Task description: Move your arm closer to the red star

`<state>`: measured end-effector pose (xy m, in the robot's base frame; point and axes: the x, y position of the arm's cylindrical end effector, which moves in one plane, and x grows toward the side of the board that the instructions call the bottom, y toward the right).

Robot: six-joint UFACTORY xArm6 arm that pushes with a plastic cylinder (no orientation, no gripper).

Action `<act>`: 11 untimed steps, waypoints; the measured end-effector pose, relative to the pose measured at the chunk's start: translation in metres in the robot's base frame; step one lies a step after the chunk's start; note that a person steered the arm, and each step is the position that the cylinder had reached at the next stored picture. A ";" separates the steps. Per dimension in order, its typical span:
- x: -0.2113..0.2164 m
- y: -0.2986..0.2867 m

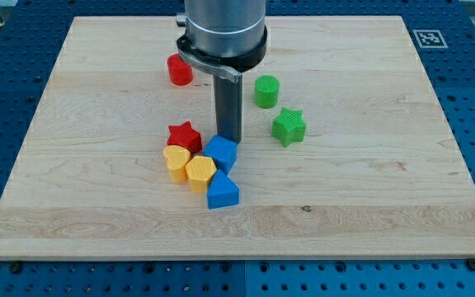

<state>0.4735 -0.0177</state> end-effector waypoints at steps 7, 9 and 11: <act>-0.070 -0.077; -0.059 -0.120; -0.004 -0.120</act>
